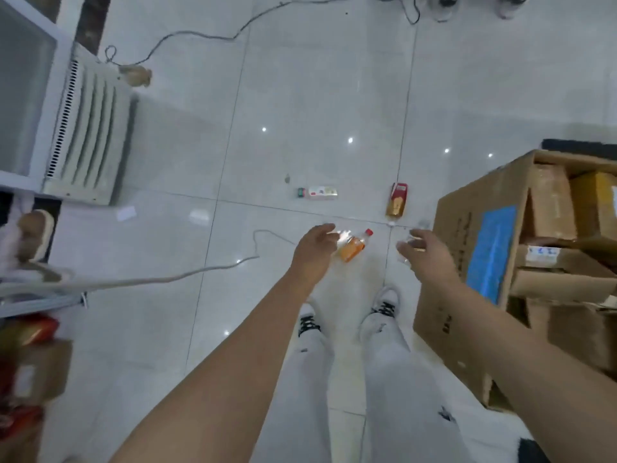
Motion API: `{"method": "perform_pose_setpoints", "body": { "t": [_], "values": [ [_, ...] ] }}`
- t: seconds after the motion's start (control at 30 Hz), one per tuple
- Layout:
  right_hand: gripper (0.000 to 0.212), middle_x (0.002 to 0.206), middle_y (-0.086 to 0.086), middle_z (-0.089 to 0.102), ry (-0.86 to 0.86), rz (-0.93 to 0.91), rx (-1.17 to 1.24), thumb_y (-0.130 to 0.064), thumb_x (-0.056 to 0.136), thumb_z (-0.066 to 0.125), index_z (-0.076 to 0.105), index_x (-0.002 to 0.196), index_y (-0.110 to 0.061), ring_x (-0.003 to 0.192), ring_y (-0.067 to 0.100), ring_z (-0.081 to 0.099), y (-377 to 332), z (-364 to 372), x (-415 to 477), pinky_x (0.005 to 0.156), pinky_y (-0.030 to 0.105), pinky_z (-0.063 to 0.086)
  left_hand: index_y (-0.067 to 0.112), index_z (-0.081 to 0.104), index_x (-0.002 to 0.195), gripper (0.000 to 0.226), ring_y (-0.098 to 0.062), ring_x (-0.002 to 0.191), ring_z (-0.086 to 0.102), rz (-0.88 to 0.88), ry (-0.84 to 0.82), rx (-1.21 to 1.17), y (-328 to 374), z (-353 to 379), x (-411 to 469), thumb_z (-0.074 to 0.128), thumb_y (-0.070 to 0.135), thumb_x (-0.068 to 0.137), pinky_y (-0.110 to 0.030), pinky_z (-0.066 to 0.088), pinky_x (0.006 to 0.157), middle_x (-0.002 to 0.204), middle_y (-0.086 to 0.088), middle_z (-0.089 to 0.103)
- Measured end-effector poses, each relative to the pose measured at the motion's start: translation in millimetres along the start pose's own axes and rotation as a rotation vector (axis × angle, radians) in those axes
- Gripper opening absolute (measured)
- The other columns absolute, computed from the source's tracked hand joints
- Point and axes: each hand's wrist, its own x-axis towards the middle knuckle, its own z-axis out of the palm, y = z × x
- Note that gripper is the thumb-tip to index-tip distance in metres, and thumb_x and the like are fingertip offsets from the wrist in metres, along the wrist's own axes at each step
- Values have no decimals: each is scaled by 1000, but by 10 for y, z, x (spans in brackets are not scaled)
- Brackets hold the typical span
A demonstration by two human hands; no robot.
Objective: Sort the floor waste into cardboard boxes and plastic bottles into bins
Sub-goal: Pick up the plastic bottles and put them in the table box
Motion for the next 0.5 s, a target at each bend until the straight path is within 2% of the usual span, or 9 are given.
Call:
{"method": "perform_pose_setpoints", "body": {
  "t": [0.1, 0.17, 0.2, 0.3, 0.4, 0.5],
  "values": [
    [54, 107, 7, 61, -74, 132, 40, -32, 90, 68, 50, 135, -9, 107, 29, 60, 579, 694, 749, 96, 50, 50, 10, 56, 126, 36, -9, 80, 56, -95, 14, -64, -819, 156, 690, 51, 0, 91, -15, 45, 70, 102, -2, 64],
    [56, 94, 2, 58, -104, 175, 33, -33, 90, 68, 49, 137, -8, 104, 27, 60, 955, 1152, 1196, 98, 47, 49, -3, 49, 130, 39, -8, 71, 49, -140, -23, -109, -1362, 272, 1154, 45, -11, 92, -5, 40, 53, 90, -2, 58],
    [57, 97, 2, 59, -125, 173, -2, -34, 90, 67, 48, 137, -8, 105, 26, 59, 1147, 1370, 1406, 99, 43, 48, -5, 47, 131, 39, -9, 71, 49, -152, -35, -99, -1637, 328, 1394, 44, -13, 92, -4, 38, 51, 90, -4, 57],
    [58, 126, 11, 58, -220, 134, -183, -38, 93, 63, 44, 141, -12, 119, 28, 56, 1712, 1922, 1954, 102, 38, 44, 5, 49, 133, 40, -14, 84, 54, -192, -45, 19, -2414, 497, 2105, 48, -2, 94, -11, 41, 59, 111, -8, 62],
    [60, 129, 11, 56, -237, 163, -244, -40, 93, 63, 42, 142, -13, 118, 30, 56, 2166, 2358, 2440, 101, 41, 46, 15, 51, 133, 41, -15, 93, 56, -238, -54, 64, -3001, 618, 2677, 49, 5, 93, -19, 42, 65, 125, -7, 61],
    [65, 134, 12, 53, -159, 241, -167, -42, 91, 64, 40, 142, -11, 117, 32, 57, 2377, 2656, 2931, 100, 44, 49, 17, 52, 131, 40, -15, 96, 58, -190, -50, 61, -3302, 745, 3120, 48, 7, 93, -23, 43, 72, 125, -5, 62]
  ]
}}
